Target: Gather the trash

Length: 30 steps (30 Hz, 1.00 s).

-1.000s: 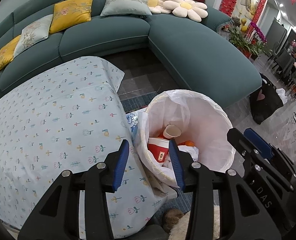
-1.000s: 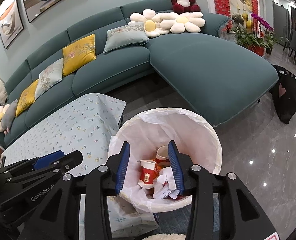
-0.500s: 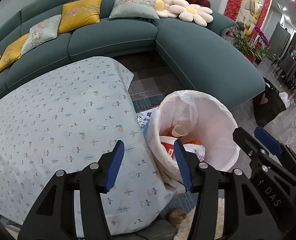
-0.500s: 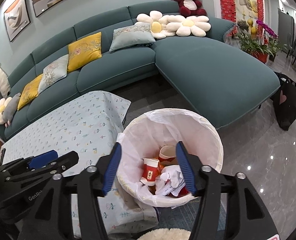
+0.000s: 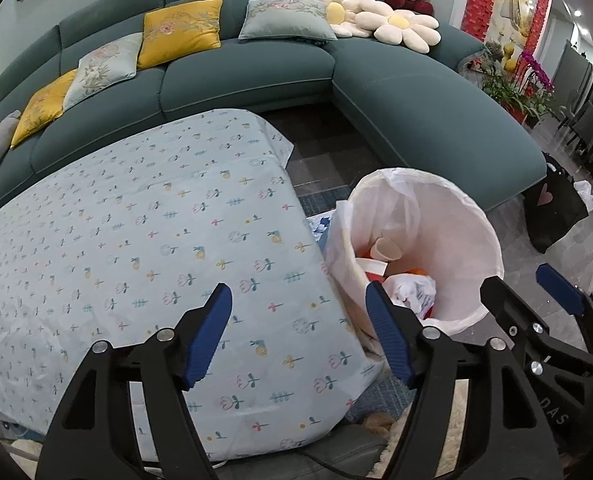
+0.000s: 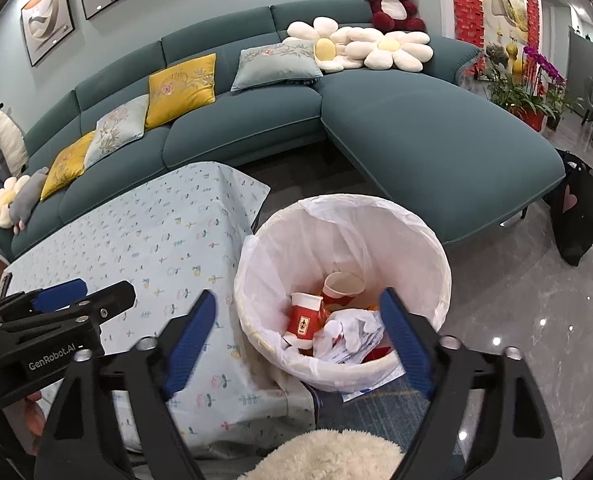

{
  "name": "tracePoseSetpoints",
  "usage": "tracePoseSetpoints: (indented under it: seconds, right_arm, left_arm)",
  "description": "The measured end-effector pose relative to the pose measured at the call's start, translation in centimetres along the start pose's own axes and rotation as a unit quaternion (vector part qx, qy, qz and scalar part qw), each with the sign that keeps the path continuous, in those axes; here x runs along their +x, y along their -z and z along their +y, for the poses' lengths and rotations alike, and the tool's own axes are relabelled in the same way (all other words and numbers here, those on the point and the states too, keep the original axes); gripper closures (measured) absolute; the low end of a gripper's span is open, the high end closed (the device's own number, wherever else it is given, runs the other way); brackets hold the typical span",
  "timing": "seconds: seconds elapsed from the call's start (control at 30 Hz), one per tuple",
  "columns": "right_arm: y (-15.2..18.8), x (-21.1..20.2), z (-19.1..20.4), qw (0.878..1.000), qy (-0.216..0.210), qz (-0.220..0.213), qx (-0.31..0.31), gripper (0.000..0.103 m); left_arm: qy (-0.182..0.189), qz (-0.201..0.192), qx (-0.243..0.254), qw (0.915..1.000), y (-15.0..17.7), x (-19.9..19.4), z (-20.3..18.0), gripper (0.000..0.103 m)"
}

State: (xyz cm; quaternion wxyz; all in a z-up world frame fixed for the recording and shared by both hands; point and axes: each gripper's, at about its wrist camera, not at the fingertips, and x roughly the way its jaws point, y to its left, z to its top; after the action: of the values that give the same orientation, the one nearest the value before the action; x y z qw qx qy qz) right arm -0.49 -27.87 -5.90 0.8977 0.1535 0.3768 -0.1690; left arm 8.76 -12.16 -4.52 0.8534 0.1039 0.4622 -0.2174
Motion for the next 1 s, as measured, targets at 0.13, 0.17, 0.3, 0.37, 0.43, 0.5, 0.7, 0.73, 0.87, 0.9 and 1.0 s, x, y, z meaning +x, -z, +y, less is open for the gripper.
tracePoseSetpoints:
  seconds: [0.13,0.17,0.3,0.37,0.43,0.5,0.7,0.73,0.87,0.9,1.0]
  right_arm:
    - [0.5,0.2,0.6,1.0,0.001,0.0,-0.015,0.016]
    - [0.6,0.2,0.6,1.0,0.002,-0.001,-0.014,0.016]
    - [1.1,0.8,0.5,1.0,0.004,0.008,-0.012,0.009]
    - [1.4,1.2,0.3,1.0,0.003,0.012,-0.008,0.006]
    - [1.6,1.5,0.2,1.0,0.003,0.015,-0.007,0.006]
    - [1.6,1.8,0.0,1.0,0.002,0.021,-0.004,0.006]
    - [1.8,2.6,-0.3,0.999,0.007,0.032,-0.002,0.006]
    - [1.8,2.7,-0.3,0.999,0.007,0.033,-0.001,0.006]
    - [2.0,3.1,-0.5,0.999,0.007,0.04,0.003,0.006]
    - [2.0,3.1,-0.4,0.999,0.006,0.041,0.003,0.006]
    - [2.0,3.3,-0.4,0.999,0.006,0.044,0.002,0.006]
  left_arm:
    - [-0.01,-0.001,0.001,0.9999,0.4,-0.1,-0.1,0.032]
    - [-0.013,-0.003,0.002,0.9999,0.5,-0.1,-0.2,0.032]
    - [-0.023,-0.002,-0.001,0.9997,0.7,0.4,0.0,0.032]
    - [-0.022,0.001,-0.005,0.9997,0.8,0.7,0.2,0.03]
    - [-0.025,0.001,-0.007,0.9997,0.8,0.9,0.2,0.028]
    - [-0.029,0.001,-0.005,0.9996,0.9,1.2,0.1,0.028]
    - [-0.037,0.0,-0.001,0.9993,1.0,1.9,-0.1,0.028]
    - [-0.038,0.0,-0.001,0.9993,1.0,2.0,-0.1,0.028]
    - [-0.041,0.002,0.0,0.9992,1.1,2.4,-0.1,0.028]
    - [-0.041,0.002,0.0,0.9991,1.1,2.4,-0.1,0.028]
    - [-0.043,0.004,-0.001,0.999,1.1,2.6,0.0,0.028]
